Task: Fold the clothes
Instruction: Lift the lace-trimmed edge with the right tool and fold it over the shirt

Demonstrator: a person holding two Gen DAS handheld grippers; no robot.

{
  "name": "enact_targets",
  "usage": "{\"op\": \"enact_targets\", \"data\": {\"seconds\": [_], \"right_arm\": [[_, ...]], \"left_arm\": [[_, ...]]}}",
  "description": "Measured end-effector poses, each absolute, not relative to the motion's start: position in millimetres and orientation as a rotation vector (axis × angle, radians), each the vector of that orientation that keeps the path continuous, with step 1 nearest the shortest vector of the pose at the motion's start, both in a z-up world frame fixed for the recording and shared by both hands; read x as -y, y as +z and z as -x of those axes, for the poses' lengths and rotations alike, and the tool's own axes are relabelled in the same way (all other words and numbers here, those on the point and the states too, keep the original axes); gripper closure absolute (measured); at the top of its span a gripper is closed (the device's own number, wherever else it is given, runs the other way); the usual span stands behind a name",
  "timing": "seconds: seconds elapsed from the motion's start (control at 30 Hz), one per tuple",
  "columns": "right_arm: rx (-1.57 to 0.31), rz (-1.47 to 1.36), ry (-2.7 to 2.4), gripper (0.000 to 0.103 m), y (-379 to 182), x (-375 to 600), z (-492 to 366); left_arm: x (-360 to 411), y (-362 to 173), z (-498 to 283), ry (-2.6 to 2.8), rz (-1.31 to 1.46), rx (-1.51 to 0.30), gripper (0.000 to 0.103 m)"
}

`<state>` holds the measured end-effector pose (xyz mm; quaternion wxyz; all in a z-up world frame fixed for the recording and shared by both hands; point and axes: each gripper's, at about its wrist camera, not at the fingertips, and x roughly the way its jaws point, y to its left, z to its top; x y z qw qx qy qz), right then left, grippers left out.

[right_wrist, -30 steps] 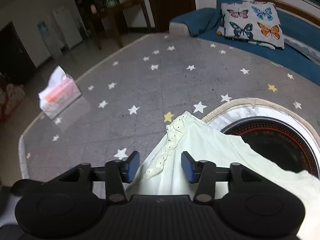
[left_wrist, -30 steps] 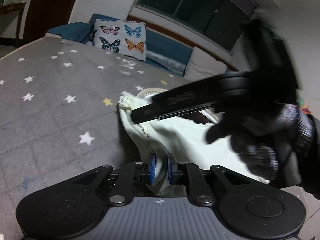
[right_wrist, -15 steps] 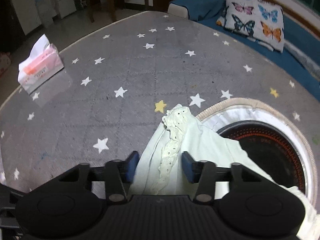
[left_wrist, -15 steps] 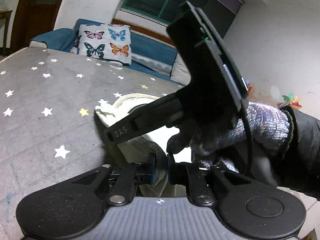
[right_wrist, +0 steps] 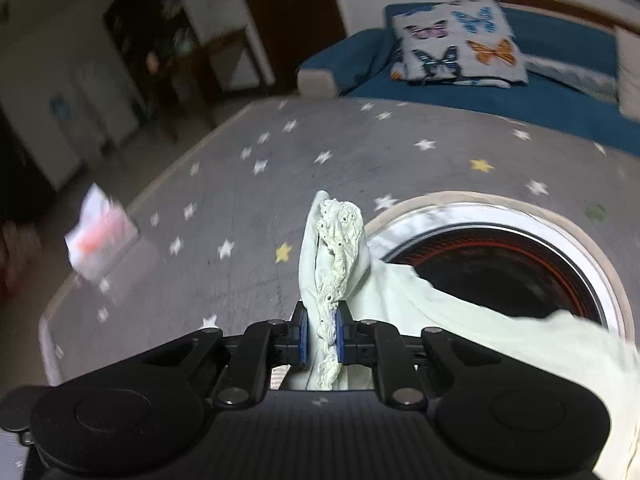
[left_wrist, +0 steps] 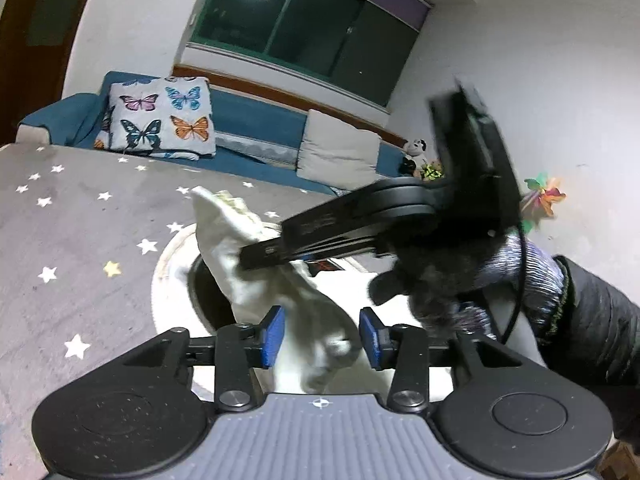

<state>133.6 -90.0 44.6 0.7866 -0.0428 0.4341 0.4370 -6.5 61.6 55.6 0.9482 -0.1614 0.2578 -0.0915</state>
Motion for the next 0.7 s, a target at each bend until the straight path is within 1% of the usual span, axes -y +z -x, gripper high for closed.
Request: {"op": "enact_targets", "data": {"seconds": [0.13,0.23,0.37,0.57,0.7], "right_arm": [[-0.941,-0.078,0.907,0.092,46,143,-148],[-0.934,-0.167,0.864,0.092,45,186,-157],[-0.933,-0.272,0.807,0.092,39,243,-172],[-0.963,-0.370,0.731,0.092,16,304,-188],[-0.985,-0.409,0.717,0.092,-2,324,-194]], "left_arm": [[-48,58,-1,-0.201,0.307,-0.539,0.055],[-33,58,-10,-0.211,0.283,-0.560,0.050],[-9,54,-27,-0.230,0.247,-0.595,0.049],[18,35,-50,-0.232,0.198,-0.672,0.048],[30,26,-59,-0.234,0.168,-0.709,0.048]]}}
